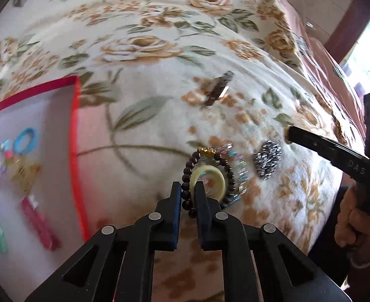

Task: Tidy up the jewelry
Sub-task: 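Carry the yellow tie with left tool into the box while right tool carries the gold ring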

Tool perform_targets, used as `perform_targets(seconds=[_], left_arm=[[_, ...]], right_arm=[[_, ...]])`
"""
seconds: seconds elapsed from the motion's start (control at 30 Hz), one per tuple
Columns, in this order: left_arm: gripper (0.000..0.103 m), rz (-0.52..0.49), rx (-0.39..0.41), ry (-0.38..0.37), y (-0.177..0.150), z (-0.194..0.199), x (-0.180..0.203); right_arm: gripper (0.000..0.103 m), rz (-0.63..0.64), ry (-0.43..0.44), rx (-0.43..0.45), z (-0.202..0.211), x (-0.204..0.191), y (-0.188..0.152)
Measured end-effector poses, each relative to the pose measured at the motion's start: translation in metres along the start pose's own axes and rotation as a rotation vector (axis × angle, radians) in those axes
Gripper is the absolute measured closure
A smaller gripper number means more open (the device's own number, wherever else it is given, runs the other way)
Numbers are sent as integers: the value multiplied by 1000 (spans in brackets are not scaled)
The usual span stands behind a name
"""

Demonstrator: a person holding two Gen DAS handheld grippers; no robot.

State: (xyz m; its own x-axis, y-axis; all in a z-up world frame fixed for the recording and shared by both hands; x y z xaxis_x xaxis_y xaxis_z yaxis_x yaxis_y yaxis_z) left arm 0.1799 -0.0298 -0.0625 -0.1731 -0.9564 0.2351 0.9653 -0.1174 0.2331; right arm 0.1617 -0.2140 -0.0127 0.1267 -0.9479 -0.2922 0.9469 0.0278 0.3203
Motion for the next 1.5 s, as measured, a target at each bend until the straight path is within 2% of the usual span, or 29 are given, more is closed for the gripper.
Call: perform_targets(seconds=[0.07, 0.1, 0.17, 0.4, 0.43, 0.5, 0.7, 0.97, 1.23, 1.5], left_arm=[[92, 21, 2, 1, -5, 5, -5], [86, 29, 0, -4, -6, 7, -6], [83, 31, 8, 1, -7, 10, -4], [81, 12, 7, 29, 1, 2, 3], [82, 11, 5, 30, 3, -1, 3], [97, 13, 0, 36, 4, -5, 1], [99, 51, 50, 10, -4, 8, -10], [101, 103, 130, -31, -30, 46, -28], [101, 136, 191, -20, -62, 84, -47], [101, 248, 239, 10, -106, 117, -86]], right_arm=[[99, 7, 0, 5, 2, -4, -2], [99, 10, 4, 6, 3, -6, -2], [99, 15, 5, 8, 4, -8, -4], [99, 26, 16, 2, 5, -16, -7], [99, 27, 16, 2, 6, -16, -8], [99, 29, 16, 3, 6, -18, -8], [99, 47, 22, 16, 13, -28, -10], [99, 96, 52, 3, 8, -57, -11], [99, 161, 87, -18, 2, -95, -14], [99, 248, 132, -46, -11, -144, -16]])
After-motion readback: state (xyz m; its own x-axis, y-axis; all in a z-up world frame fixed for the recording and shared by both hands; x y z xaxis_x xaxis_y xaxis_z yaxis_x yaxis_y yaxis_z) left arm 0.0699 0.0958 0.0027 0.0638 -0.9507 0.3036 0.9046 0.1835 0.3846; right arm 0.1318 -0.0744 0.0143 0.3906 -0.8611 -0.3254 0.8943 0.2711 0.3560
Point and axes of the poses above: each gripper's, at about its wrist camera, not at the fingertips, and z roughly against the way its jaws point, x to its right, y to its top, the point moved 1 cm from there along -z, roughly the way its jaws point, and after that the axes turned 13 degrees about -x, right-handed, at the moved point
